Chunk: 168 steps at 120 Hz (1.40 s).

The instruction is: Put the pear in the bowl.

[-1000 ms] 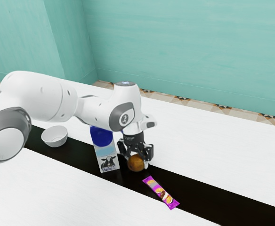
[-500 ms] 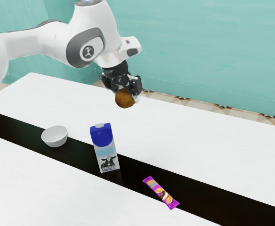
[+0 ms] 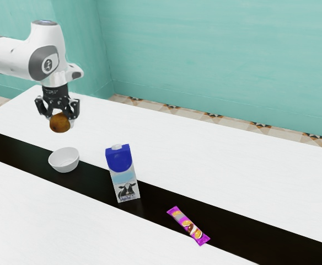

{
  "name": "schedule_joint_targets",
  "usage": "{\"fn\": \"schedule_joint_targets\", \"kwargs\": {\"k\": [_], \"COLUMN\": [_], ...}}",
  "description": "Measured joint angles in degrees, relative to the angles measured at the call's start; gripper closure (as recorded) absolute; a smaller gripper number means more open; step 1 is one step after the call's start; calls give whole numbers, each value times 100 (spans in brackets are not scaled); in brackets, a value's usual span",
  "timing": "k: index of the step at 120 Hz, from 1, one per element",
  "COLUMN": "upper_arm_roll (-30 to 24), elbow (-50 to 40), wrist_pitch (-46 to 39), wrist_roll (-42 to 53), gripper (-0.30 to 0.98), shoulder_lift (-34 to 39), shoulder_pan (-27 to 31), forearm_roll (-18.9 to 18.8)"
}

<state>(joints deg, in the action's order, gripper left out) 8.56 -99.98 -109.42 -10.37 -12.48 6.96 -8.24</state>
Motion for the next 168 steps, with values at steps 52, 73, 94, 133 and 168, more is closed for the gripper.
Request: {"fn": "schedule_joint_targets", "kwargs": {"k": [52,73,94,133,168], "upper_arm_roll": [3,-16,-61,-447,104], "elbow": [-124,-123,-137,-143,540], "wrist_pitch": [-1577,-2029,-2209,-1775,518], "wrist_roll": [35,-8,58,367,2052], "gripper": [49,37,17,4,1], "shoulder_lift": [-1108,-1226,-1219,-282,1237], "shoulder_pan": [467,439,420,147,-1531], "forearm_roll": [-209,-163,-38,234,614]}}
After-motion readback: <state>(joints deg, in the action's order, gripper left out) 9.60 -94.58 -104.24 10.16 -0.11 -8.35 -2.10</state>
